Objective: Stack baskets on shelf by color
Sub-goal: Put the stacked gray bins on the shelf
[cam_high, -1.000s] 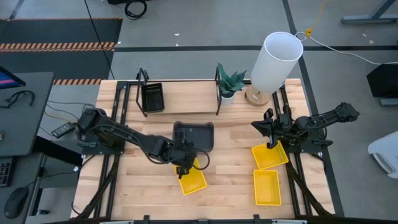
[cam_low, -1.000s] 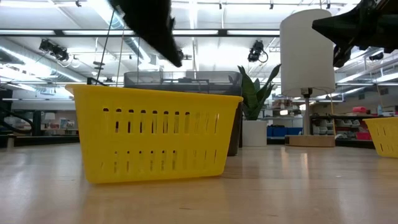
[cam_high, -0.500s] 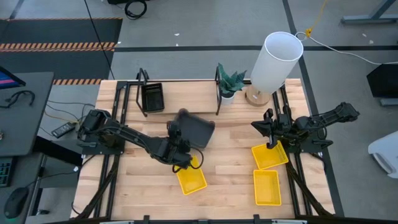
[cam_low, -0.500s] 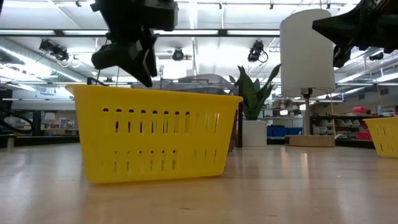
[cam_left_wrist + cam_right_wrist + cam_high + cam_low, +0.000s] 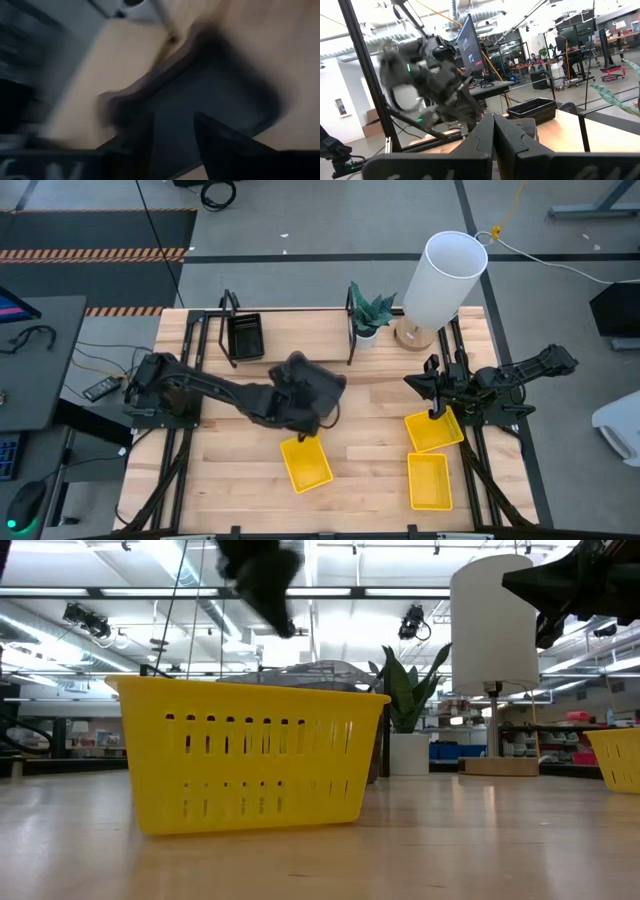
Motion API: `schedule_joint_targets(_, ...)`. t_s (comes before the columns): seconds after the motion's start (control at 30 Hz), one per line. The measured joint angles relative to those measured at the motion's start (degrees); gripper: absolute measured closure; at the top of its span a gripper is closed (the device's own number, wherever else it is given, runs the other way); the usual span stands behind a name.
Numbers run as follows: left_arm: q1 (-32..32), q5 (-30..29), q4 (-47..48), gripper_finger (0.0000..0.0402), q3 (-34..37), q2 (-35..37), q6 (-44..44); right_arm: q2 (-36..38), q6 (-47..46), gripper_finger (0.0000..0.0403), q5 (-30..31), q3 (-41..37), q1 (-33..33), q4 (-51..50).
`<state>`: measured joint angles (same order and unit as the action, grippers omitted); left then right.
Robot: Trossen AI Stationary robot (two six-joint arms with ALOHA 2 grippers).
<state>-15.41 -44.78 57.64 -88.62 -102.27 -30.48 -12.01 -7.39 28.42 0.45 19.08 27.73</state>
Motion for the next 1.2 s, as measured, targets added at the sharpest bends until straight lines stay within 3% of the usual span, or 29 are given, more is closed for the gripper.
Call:
schedule_joint_targets(0.27,2.5,15.4,-19.9,0.0270,-2.4,-1.2,-2.3,0.0,0.0,0.0391,0.0,0.0,0.0,0.0)
schedule_joint_targets(0.43,4.2,20.1,-23.8,0.0239,-2.3,-4.1,-2.3,0.0,0.0,0.0391,0.0,0.0,0.0,0.0)
schedule_joint_targets(0.77,7.2,21.1,-24.1,0.0146,-2.3,-6.7,-2.9,0.0,0.0,0.0391,0.0,0.0,0.0,0.0)
schedule_joint_targets(1.2,7.2,21.1,-22.3,0.0183,-2.3,-11.7,-3.3,0.0,0.0,0.0391,0.0,0.0,0.0,-0.1)
